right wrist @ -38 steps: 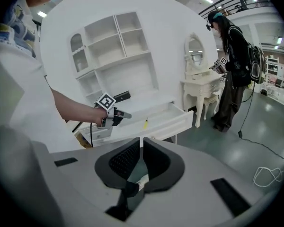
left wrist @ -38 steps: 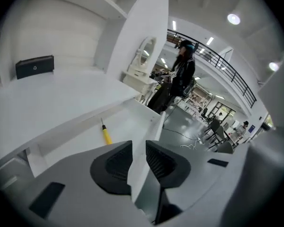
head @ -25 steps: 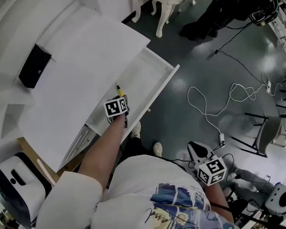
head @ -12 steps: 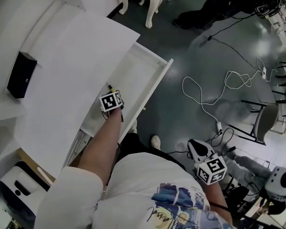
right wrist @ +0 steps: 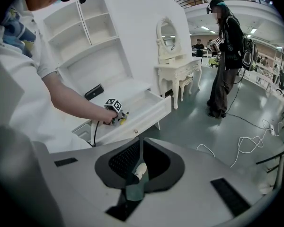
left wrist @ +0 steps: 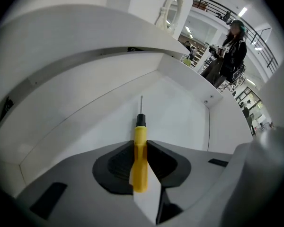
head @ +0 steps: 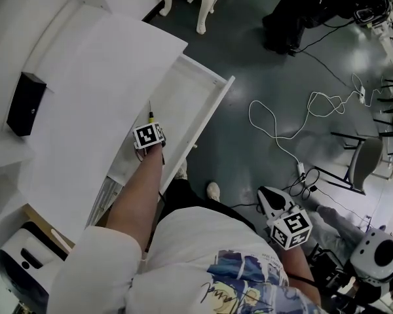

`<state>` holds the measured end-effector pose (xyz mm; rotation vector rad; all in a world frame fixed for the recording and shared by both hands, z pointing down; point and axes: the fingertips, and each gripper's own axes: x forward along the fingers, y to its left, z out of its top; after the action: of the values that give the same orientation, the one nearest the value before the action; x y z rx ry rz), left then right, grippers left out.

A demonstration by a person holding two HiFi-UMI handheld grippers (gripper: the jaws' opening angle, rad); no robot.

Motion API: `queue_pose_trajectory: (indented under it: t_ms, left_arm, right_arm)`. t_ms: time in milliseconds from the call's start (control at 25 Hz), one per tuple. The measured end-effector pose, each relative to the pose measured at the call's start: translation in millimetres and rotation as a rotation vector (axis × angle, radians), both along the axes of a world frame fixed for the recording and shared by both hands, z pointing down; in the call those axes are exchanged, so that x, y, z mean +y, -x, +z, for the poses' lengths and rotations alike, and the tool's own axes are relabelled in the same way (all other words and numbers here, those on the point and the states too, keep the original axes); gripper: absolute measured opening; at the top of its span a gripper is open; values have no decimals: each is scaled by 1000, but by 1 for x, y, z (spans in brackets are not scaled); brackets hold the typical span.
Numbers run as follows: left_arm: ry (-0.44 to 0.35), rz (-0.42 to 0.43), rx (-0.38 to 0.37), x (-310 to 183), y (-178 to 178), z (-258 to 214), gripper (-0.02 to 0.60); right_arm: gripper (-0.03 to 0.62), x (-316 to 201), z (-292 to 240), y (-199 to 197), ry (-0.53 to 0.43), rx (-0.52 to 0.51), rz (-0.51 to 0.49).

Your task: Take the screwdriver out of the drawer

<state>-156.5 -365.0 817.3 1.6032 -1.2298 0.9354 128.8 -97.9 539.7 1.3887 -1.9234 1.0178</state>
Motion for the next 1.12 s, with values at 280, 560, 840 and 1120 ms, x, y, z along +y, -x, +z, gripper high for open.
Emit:
queue_pose_trajectory:
  t_ms: [280, 560, 840, 1120]
  left_arm:
    - [-7, 15, 14, 4, -2, -7, 91]
    - [-48, 31, 32, 10, -9, -29, 91]
    - [-123, 61, 36, 22, -15, -68, 91]
    - [-193, 67, 77, 55, -21, -111, 91]
  right_arm:
    - [41, 2, 0, -5, -21, -3, -5]
    - [41, 5, 2, -7, -50, -24, -43]
    - [41, 14, 3, -13, -95, -48, -83]
    - [41, 31, 1, -21, -130, -73, -124]
